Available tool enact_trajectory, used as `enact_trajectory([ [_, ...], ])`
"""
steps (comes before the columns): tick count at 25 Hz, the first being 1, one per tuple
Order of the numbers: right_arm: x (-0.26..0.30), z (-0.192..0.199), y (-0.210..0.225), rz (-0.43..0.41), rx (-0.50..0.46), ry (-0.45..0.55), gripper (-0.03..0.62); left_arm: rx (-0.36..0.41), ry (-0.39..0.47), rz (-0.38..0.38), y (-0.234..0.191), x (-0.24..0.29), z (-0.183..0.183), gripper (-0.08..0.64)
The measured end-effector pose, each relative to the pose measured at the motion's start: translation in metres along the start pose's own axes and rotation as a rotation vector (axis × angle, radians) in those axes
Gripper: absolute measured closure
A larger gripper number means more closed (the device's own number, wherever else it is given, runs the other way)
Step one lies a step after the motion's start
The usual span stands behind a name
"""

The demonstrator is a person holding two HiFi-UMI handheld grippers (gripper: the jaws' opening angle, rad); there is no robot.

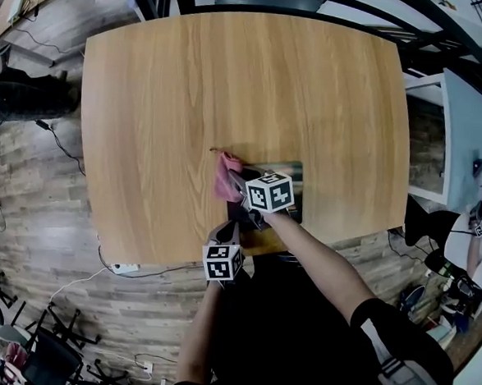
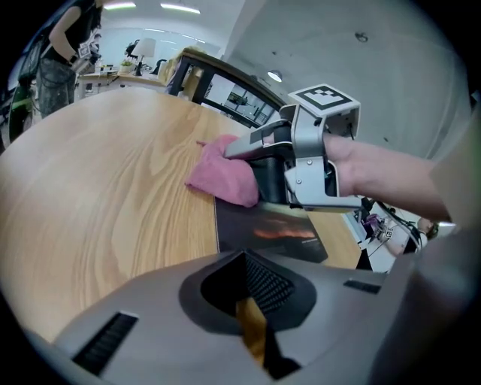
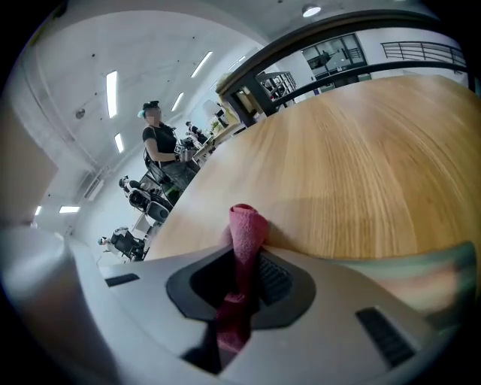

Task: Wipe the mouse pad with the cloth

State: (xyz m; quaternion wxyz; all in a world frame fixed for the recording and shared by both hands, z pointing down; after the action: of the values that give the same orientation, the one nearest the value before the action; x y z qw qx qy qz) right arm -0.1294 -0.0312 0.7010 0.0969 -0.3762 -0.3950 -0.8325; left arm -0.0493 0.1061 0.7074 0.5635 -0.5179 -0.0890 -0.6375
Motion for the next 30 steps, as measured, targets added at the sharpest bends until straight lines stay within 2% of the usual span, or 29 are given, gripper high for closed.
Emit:
enact_trajectory([
  [8,-0.002,-0.003,0.008,0.031,-0.063,0.001,0.529,-0.001,-0.014,-0.023,-0.002,0.003,0.003,0.537],
  [17,-0.010,-0.004,0.021,0.045,-0.060,0.004,0.529,-0.021,-0.012,-0.025,-0.002,0.003,0.000,0.537],
  [30,-0.038,-0.001,0.052,0.097,-0.034,0.031,0.529,-0.001,-0.002,-0.051,-0.003,0.000,-0.001,0.537],
])
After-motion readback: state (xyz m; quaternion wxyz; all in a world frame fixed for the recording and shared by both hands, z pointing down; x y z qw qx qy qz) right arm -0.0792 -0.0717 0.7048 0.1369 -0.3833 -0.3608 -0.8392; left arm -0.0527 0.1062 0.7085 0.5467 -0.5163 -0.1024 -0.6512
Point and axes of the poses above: the fingertips, and each gripper's own axes: x forward along the fingers, y to its right, z out of its underside, the point moved 1 cm from there along -x, backward along the fingers, and after that the axes turned 2 degrees about x, right-handed, at the moved point
